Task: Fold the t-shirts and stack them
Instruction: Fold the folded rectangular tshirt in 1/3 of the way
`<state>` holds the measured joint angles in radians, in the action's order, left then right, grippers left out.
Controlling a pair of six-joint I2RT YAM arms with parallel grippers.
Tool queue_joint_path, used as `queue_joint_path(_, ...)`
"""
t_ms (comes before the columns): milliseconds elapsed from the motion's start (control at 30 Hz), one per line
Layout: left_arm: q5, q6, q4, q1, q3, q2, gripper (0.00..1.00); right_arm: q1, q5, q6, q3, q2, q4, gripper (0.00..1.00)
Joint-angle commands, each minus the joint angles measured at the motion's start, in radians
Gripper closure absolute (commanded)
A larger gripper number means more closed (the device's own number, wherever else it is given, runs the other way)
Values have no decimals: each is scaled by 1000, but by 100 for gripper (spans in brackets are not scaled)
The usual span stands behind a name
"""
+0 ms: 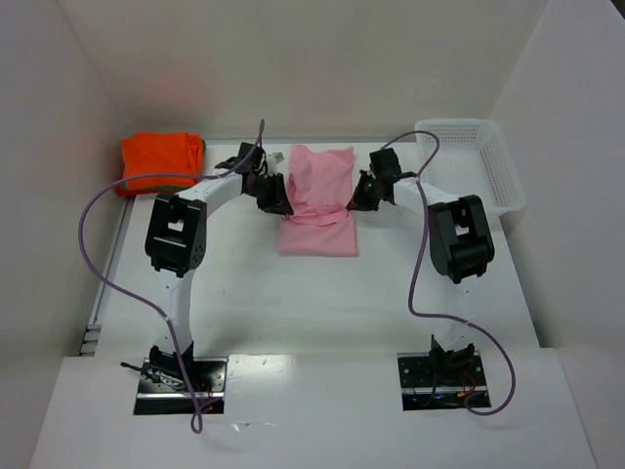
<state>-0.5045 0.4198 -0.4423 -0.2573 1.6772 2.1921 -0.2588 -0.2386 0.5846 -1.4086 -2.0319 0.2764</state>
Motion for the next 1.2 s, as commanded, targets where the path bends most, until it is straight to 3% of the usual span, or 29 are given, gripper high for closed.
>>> queue_joint_path(0, -31, -19, 22, 21, 77, 18, 70, 6, -8, -34, -95, -16, -48, 95)
queue_joint_path(67, -31, -32, 22, 21, 78, 18, 58, 6, -8, -43, -111, -25, -48, 69)
queue_joint_path(100, -31, -32, 31, 30, 88, 18, 41, 6, 5, -43, -122, -25, -48, 60)
queue_joint_path(133, -31, -42, 31, 30, 88, 18, 36, 6, 15, -43, -136, -25, -48, 53)
queue_joint_path(167, -31, -42, 57, 41, 75, -7, 33, 6, 30, -43, -136, -15, -48, 39)
queue_joint_path(233, -31, -42, 66, 50, 75, -29, 21, 6, 50, -43, -148, 7, -48, 31)
queue_joint_path(333, -31, -64, 48, 50, 75, -92, 18, 6, 61, -52, -158, 53, -48, 22)
queue_joint_path(433, 20, -75, 39, 50, 32, -198, 14, 6, 73, -62, -135, 142, -39, 21)
queue_joint_path(500, 20, -75, 66, 50, -31, -291, 13, 6, 45, -71, -75, 197, -39, 27)
queue_joint_path(600, -11, -27, 129, 50, -184, -396, 21, 6, 3, -71, 31, 298, -92, 59)
queue_joint_path(633, -32, -16, 145, 41, -221, -414, 38, -6, -11, -81, 54, 327, -107, 78)
queue_joint_path(700, -54, 5, 194, 24, -313, -453, 64, -34, -68, -81, 107, 337, -117, 92)
queue_joint_path(767, -72, 16, 215, -14, -347, -453, 84, -66, -68, -92, 132, 337, -117, 100)
queue_joint_path(800, -72, 16, 215, -28, -347, -453, 95, -106, -68, -101, 160, 337, -117, 100)
queue_joint_path(833, -72, 16, 224, -54, -370, -444, 99, -121, -58, -101, 174, 337, -132, 100)
queue_joint_path(1167, -120, 83, 370, -83, -384, -263, 100, -145, -74, -68, 277, 259, -226, 100)
